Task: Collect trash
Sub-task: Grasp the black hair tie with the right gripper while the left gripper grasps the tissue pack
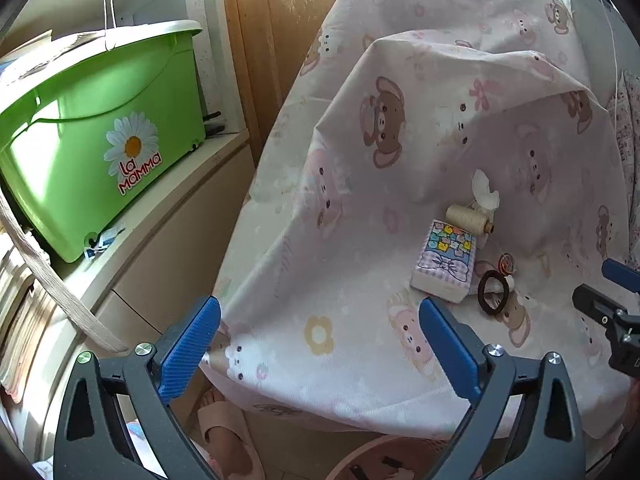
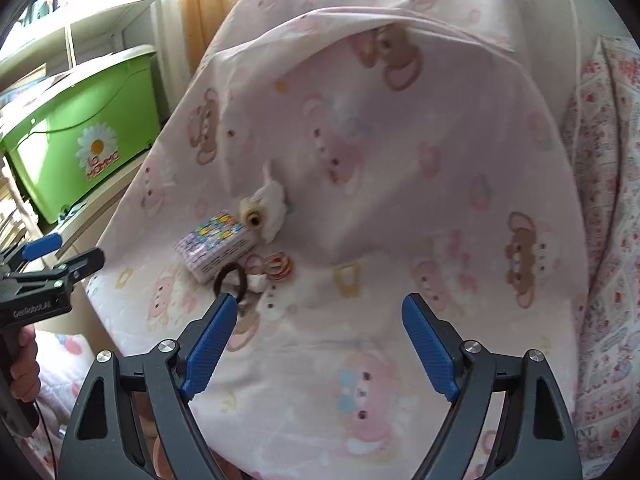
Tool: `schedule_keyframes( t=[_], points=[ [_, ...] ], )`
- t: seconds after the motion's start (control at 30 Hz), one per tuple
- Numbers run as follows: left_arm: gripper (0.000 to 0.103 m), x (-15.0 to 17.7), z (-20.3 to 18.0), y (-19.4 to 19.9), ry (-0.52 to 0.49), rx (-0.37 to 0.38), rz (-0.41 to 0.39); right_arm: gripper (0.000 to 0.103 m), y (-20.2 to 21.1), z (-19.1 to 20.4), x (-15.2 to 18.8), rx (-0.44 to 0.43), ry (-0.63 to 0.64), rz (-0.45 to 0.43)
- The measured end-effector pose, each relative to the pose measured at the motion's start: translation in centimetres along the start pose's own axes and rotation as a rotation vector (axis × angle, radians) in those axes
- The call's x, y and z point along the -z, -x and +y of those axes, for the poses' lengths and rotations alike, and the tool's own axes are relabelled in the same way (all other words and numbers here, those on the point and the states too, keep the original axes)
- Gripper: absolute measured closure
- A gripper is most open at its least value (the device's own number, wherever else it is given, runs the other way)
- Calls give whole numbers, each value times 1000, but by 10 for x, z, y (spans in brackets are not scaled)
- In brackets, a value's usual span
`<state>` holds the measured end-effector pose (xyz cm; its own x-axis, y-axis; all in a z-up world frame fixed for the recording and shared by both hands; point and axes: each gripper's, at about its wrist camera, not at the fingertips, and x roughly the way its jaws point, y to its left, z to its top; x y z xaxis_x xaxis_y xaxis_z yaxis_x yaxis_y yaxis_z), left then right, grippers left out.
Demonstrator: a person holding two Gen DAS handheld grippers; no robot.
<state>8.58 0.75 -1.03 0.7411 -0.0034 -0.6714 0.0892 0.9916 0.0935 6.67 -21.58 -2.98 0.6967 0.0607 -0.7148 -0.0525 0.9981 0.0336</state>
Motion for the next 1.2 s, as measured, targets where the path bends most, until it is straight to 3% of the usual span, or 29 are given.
schedule_keyframes(
  t=[0.17,0.3,0.4,0.53,0.73,0.8,0.87,1.1,1.2],
  points=[
    [4,-4,16,1,45,-15,-4,43,-18,23,-1,-100,23,29],
    [5,-5,21,0,84,3,8,54,-37,36,-3,-90,42,58],
    [4,-6,20,-1,89,6,10,73,-53,39,-2,-123,7,127],
    [5,-7,19,-1,92,7,7,74,-69,37,-1,-173,-66,158],
    [5,-7,20,-2,99,5,6,75,-80,33,-2,-146,-107,146],
    [5,-7,20,-3,98,0,5,90,-83,35,-3,-146,-96,153],
    [5,-7,20,-3,99,-1,8,97,-83,35,-3,-152,-92,153],
    [5,-7,19,-1,96,14,1,99,-53,22,-8,-148,-114,112],
    [5,-7,13,-3,78,19,4,99,-39,12,-9,-106,-99,98]
  ],
)
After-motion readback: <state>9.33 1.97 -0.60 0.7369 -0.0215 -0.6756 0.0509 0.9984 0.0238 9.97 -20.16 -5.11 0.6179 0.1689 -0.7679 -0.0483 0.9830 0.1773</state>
